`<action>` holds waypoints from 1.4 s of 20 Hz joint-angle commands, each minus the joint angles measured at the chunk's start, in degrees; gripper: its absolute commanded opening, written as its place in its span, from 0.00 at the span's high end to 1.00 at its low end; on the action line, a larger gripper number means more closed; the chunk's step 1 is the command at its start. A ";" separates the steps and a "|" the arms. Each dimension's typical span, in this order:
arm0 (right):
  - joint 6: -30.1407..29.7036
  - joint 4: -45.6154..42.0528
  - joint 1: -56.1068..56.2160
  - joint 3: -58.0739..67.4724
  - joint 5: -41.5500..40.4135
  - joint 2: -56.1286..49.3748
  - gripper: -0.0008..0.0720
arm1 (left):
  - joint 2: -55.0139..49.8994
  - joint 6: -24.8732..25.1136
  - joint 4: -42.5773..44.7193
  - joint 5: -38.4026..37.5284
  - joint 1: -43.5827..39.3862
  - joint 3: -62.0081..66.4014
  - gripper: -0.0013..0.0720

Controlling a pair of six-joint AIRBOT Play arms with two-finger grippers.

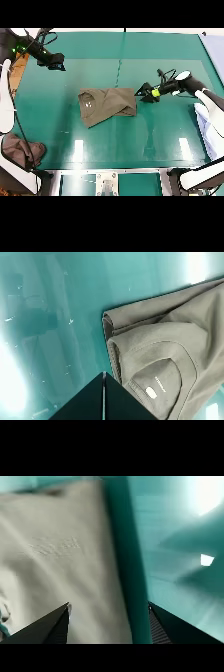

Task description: Fold the shirts.

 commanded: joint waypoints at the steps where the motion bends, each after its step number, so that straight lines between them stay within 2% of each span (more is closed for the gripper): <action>1: -6.67 8.15 3.69 -4.83 -6.54 -2.51 0.24 | -0.02 -0.02 -0.15 0.83 0.04 -1.14 0.95; 4: -14.25 18.36 9.44 -4.74 -7.52 -4.33 0.24 | -0.02 -0.02 -0.20 0.61 0.04 -1.14 0.95; 5: -15.06 19.89 10.62 -4.20 -7.39 -4.33 0.27 | -0.02 -0.04 -0.20 0.57 0.04 -1.14 0.95; 6: -15.08 20.48 11.23 -2.97 -6.67 -4.31 0.69 | -0.02 -0.04 -0.20 0.59 0.04 -1.14 0.95; 7: -15.06 20.83 11.41 -1.38 -5.51 -4.24 0.93 | -0.02 -0.04 -0.24 0.57 0.04 -1.14 0.95; 8: -14.88 20.81 11.28 0.72 -4.11 -3.85 0.96 | -0.02 -0.04 -0.48 0.55 0.04 -1.14 0.95; 13: -9.51 18.40 3.93 12.02 -0.15 5.09 0.96 | -0.02 -0.04 -1.55 -0.74 0.04 -1.14 0.95; 18: 8.76 0.79 -16.92 23.23 9.40 15.52 0.96 | 0.00 0.00 -1.68 -1.49 0.04 -1.14 0.95; 21: 17.07 -2.03 -33.53 24.70 16.11 18.75 0.96 | -0.02 0.00 -1.79 -1.64 0.04 -1.14 0.95; 24: 18.08 -2.03 -46.75 24.70 19.41 19.54 0.96 | -0.02 0.00 -3.69 -1.77 0.04 -1.14 0.95; 28: 18.91 -8.61 -55.21 24.26 17.77 19.30 0.96 | -0.02 -0.02 -6.34 -1.68 0.02 -1.14 0.95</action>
